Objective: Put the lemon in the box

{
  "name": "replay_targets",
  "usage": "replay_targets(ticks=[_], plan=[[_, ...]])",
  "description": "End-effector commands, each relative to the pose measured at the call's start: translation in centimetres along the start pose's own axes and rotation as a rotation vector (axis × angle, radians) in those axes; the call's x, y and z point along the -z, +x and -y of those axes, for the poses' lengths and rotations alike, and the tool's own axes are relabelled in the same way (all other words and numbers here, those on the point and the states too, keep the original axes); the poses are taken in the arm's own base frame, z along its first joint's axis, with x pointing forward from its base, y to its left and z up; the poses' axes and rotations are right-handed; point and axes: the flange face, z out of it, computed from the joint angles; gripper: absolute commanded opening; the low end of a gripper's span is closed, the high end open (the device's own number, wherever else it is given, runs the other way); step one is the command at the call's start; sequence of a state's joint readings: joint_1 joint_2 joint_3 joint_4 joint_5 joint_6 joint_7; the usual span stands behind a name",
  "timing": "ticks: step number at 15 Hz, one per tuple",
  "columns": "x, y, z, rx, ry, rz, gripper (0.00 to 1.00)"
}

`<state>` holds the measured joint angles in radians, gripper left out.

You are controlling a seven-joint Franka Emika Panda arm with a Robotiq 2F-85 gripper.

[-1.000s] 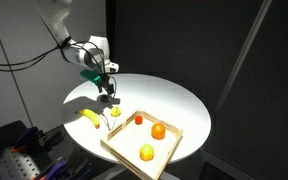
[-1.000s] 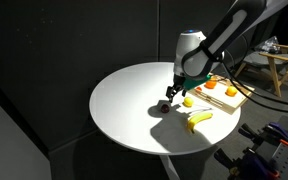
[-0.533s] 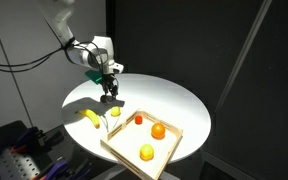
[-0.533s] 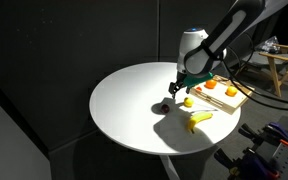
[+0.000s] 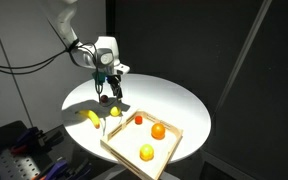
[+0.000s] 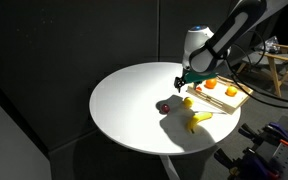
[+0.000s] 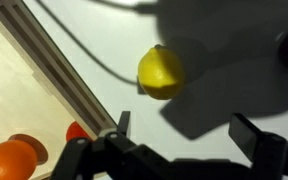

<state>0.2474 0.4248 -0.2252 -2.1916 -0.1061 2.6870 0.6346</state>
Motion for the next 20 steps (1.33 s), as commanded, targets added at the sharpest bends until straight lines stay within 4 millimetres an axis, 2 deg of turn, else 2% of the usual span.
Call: replay_targets(ticks=[1,7,20], plan=[[0.1,0.1,-1.0,-0.089,-0.042,0.000,1.00],[-0.3,-0.6,-1.6,-0.154,-0.067,0.062,1.00],[-2.3,-0.5,-2.3,-0.143,-0.042,0.060,1.00]])
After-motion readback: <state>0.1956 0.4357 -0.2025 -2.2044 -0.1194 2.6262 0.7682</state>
